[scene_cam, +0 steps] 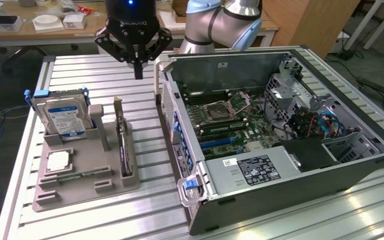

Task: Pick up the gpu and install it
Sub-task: 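Reach for the gpu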

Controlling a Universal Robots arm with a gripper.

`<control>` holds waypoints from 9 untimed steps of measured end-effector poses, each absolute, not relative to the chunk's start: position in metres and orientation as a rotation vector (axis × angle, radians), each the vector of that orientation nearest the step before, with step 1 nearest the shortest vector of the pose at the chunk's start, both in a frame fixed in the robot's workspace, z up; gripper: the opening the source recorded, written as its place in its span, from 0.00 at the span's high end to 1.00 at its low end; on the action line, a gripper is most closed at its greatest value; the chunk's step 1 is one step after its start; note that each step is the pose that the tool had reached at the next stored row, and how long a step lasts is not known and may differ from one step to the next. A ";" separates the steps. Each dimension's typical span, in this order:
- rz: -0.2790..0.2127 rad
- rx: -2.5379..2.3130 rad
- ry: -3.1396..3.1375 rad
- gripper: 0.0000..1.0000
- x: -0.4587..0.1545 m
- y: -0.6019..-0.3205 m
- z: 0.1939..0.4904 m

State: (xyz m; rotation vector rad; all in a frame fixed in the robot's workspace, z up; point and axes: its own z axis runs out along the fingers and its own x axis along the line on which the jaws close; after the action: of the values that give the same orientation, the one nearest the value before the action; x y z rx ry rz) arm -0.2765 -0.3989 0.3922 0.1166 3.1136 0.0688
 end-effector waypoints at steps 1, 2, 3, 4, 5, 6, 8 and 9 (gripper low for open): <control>0.069 0.117 3.114 0.90 -0.278 -0.399 0.392; 0.069 0.117 3.114 0.90 -0.279 -0.399 0.392; 0.069 0.117 3.114 0.90 -0.280 -0.399 0.392; 0.069 0.117 3.114 0.90 -0.281 -0.399 0.392; 0.069 0.117 3.114 0.90 -0.282 -0.399 0.392; 0.069 0.117 3.114 0.90 -0.284 -0.399 0.392; 0.069 0.116 3.114 0.90 -0.286 -0.399 0.392; 0.069 0.117 3.114 0.90 -0.287 -0.399 0.392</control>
State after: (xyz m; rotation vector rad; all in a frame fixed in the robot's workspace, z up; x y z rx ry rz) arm -0.2870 -0.3989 0.3921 0.1166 3.1137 0.0688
